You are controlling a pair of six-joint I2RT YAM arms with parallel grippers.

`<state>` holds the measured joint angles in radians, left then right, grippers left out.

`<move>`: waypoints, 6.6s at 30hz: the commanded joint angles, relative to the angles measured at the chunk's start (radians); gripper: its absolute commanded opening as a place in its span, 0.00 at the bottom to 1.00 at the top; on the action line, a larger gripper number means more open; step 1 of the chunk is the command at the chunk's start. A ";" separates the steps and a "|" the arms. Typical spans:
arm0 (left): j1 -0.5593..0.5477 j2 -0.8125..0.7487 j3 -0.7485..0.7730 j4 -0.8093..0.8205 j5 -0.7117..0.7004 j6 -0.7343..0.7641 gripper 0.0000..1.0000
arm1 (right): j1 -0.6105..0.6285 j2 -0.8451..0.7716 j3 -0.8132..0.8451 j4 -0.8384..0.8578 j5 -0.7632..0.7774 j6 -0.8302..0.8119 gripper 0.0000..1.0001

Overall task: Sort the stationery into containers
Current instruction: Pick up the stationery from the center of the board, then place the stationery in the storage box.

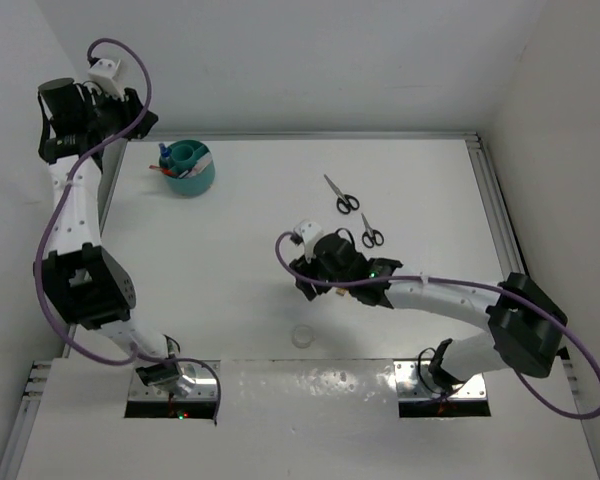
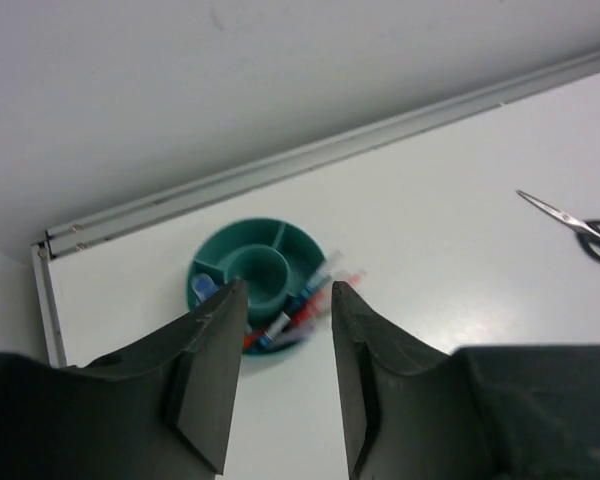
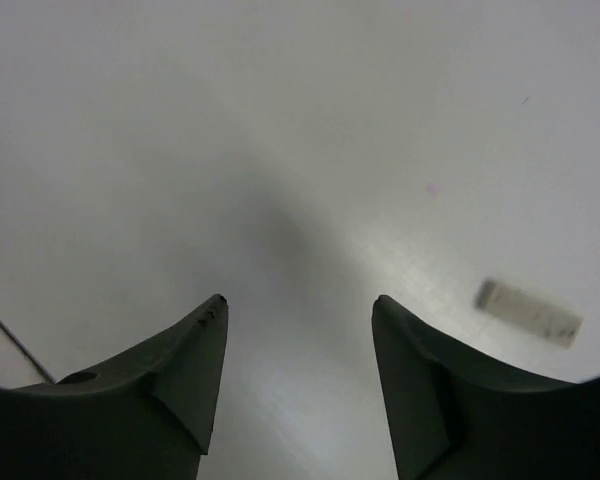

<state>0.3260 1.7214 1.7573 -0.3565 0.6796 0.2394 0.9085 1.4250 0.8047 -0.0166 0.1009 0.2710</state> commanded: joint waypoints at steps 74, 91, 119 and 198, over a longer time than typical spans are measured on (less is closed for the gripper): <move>-0.358 -0.427 -0.438 -0.337 0.270 -0.055 0.67 | 0.132 0.238 0.435 0.360 0.392 -0.144 0.00; -0.389 -0.447 -0.530 -0.286 0.143 -0.104 0.58 | 0.138 0.256 0.426 0.463 0.372 -0.095 0.00; -0.226 -0.396 -0.369 -0.179 -0.074 -0.075 0.00 | 0.053 0.092 0.193 0.455 0.361 -0.075 0.68; -0.214 0.250 0.096 -0.286 -0.278 0.133 0.00 | -0.235 0.084 -0.005 0.300 0.290 0.048 0.67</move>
<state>0.1040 2.0289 1.8122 -0.5957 0.3931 0.3126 0.6758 1.5490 0.8078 0.2672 0.3691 0.3313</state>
